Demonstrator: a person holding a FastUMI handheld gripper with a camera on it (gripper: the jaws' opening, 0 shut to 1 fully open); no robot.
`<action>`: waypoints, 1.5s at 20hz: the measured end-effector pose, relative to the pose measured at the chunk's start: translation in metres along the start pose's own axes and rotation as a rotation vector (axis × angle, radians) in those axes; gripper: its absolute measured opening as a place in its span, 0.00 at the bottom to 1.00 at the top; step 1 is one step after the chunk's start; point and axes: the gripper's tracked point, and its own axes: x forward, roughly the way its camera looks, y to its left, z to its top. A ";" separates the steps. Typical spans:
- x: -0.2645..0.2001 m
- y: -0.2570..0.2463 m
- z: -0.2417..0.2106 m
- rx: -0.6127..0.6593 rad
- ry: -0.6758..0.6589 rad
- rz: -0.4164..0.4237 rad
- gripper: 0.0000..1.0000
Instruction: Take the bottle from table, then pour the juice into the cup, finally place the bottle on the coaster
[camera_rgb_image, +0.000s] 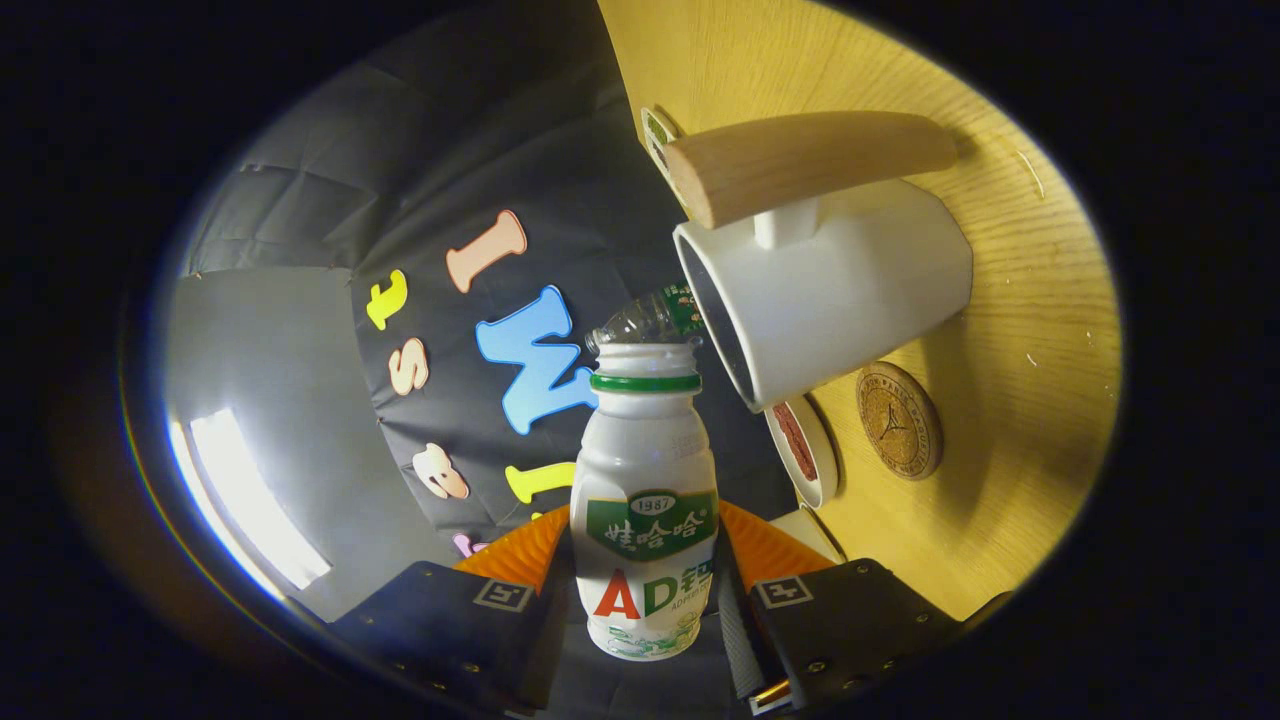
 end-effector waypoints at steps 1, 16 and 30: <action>0.000 -0.002 0.000 0.000 0.000 -0.001 0.66; 0.002 -0.003 0.006 -0.014 -0.005 -0.005 0.66; 0.008 -0.004 0.014 -0.031 -0.011 -0.008 0.66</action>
